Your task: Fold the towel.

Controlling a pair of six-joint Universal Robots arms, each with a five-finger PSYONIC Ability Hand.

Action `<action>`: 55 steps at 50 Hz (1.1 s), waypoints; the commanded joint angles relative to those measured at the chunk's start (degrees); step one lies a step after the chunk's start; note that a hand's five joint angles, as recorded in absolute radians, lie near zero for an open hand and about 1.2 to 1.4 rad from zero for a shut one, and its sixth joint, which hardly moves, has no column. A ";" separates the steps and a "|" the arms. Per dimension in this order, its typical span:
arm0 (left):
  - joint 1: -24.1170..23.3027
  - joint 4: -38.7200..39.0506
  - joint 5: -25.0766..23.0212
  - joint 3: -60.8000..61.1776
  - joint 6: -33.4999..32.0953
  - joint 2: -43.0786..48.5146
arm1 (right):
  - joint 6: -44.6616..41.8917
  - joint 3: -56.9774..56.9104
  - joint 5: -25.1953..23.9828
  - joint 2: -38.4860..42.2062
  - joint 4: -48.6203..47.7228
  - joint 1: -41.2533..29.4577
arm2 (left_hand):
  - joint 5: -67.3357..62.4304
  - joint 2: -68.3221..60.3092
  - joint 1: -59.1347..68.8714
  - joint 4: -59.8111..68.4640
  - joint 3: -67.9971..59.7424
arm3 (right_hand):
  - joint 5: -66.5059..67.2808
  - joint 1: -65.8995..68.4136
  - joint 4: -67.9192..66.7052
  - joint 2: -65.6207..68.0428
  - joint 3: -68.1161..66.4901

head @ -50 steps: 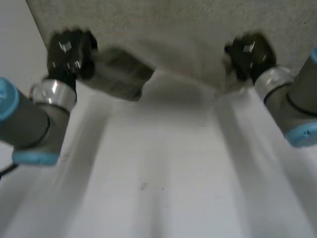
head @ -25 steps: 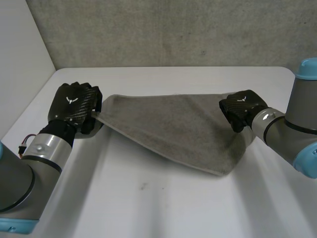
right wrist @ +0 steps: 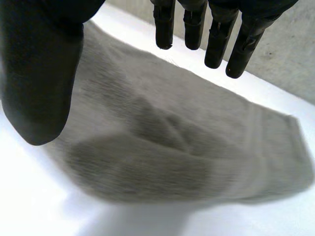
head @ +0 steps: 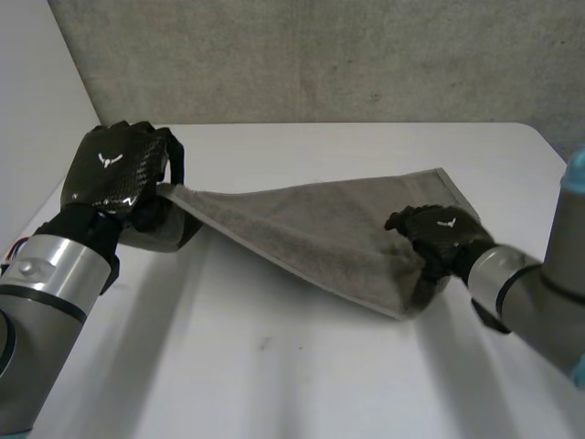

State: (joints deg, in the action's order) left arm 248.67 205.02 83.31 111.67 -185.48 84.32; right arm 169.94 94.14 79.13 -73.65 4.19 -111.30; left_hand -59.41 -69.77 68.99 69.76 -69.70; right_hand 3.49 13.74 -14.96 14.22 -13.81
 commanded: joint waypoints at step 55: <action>4.02 -2.08 0.45 -3.65 3.98 5.33 | 4.70 11.51 7.18 -0.59 -32.59 2.75 | -10.59 -10.23 11.01 10.24 -10.30 | 66.51 66.26 -65.04 65.78 -66.19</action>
State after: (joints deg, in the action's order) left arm 252.61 203.51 83.98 108.01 -181.41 89.82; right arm 175.16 106.34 86.99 -66.99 -30.80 -109.16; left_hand -59.41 -69.77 68.99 69.77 -69.70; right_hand 66.76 76.64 -76.96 76.39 -76.89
